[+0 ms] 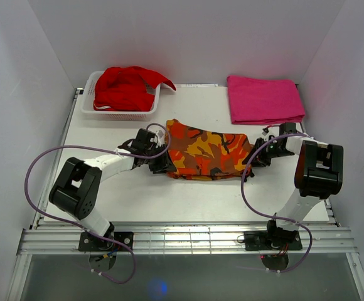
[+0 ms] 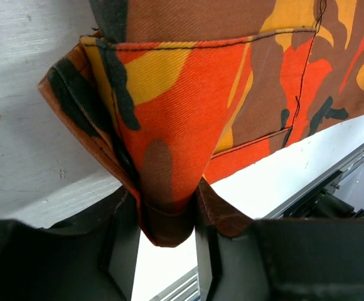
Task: Fold and stack the trousers
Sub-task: Neatly place the folded trousers to the corner
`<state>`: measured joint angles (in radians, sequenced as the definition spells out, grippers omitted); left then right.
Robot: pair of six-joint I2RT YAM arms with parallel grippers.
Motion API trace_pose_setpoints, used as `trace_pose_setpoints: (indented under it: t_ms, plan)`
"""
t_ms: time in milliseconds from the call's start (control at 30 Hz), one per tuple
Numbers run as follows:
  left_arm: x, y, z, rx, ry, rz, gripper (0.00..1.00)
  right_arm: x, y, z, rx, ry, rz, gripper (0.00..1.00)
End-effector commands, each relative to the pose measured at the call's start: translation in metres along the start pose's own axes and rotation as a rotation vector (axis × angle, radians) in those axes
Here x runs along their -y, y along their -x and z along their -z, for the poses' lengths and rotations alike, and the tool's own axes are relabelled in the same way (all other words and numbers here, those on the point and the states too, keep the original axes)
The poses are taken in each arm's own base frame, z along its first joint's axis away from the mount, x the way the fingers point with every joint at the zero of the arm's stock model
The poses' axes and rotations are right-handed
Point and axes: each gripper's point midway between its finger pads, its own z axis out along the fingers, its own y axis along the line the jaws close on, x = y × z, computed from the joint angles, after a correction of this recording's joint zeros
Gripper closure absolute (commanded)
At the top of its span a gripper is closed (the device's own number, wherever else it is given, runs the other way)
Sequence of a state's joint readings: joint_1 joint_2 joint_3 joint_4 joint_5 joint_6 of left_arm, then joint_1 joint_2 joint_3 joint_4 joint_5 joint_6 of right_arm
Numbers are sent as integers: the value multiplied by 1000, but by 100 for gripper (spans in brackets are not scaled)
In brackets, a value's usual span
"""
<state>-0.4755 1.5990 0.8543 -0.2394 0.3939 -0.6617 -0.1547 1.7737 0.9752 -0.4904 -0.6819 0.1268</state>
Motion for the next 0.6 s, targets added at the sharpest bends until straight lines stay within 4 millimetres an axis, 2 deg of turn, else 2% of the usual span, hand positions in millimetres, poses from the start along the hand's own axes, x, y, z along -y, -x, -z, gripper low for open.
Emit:
trace_pose_setpoints:
  t_ms: [0,33,100,167,200,267,333,367,500,567]
  plan:
    - [0,6,4,16,41,-13,58,-5,10,10,28,-36,50,73]
    - [0,6,5,16,42,-17,62,-3,11,12,32,-57,56,73]
    - [1,6,6,15,53,-30,76,-6,13,15,44,-73,84,76]
    - [3,8,8,18,54,-39,88,-9,15,17,49,-91,106,83]
    - [5,9,9,20,53,-46,100,-13,16,19,60,-90,122,86]
    - [16,18,11,39,30,-73,100,-20,21,22,76,-99,151,92]
    - [31,24,14,70,-2,-128,100,-26,29,29,111,-114,191,92]
    - [45,37,19,115,-30,-162,100,-31,37,33,136,-123,218,92]
    - [82,66,35,223,-80,-288,100,-46,65,59,235,-177,316,92]
    - [94,79,42,276,-94,-357,100,-50,77,71,273,-217,360,92]
